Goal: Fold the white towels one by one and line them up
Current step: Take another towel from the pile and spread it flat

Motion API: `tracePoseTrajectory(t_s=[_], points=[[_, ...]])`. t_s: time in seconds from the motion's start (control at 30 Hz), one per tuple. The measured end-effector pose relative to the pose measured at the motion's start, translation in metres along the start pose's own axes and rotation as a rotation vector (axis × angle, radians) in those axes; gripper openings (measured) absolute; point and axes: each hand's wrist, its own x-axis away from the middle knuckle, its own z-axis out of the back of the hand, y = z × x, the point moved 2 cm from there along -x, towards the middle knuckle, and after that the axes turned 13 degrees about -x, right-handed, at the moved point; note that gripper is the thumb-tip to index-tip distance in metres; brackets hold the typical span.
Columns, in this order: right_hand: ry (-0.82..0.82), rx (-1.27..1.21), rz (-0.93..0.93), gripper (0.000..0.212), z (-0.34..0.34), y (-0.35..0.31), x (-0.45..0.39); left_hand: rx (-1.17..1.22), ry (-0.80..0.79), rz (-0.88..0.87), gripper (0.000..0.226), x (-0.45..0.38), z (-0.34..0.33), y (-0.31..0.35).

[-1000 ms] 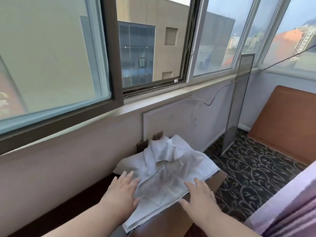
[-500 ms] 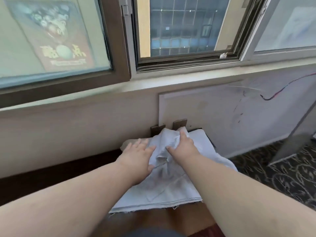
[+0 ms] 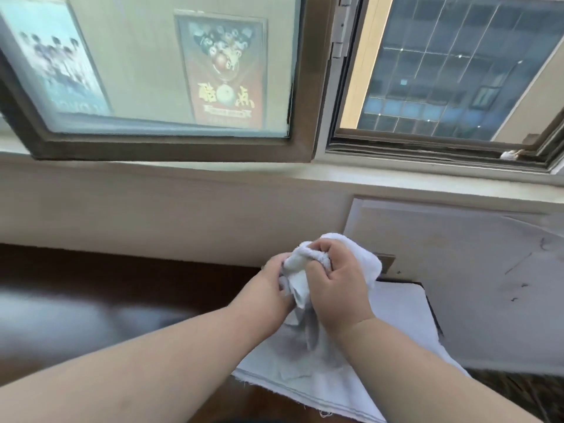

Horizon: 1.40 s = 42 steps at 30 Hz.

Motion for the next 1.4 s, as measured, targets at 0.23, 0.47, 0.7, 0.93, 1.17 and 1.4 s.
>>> tracePoseTrajectory(t_s=[0.23, 0.47, 0.7, 0.93, 1.17, 1.4], points=[[-0.197, 0.196, 0.303, 0.024, -0.074, -0.044, 0.011, 0.420, 0.205, 0.110, 0.013, 0.038, 0.086, -0.014], [-0.383, 0.347, 0.596, 0.071, -0.202, -0.079, 0.062, 0.516, 0.372, 0.008, 0.018, 0.116, 0.188, -0.087], [-0.447, 0.276, 0.644, 0.084, -0.380, -0.097, 0.146, 0.277, 0.397, 0.024, 0.030, 0.225, 0.321, -0.210], [-0.537, 0.306, 0.788, 0.105, -0.524, -0.119, 0.158, 0.133, 0.460, 0.070, 0.032, 0.257, 0.437, -0.287], [-0.618, 0.401, 0.728, 0.065, -0.580, -0.160, 0.094, -0.334, 0.576, -0.050, 0.029, 0.212, 0.543, -0.301], [-0.580, 0.427, 0.896, 0.057, -0.615, -0.160, 0.059, -0.506, 0.733, -0.210, 0.031, 0.182, 0.579, -0.324]])
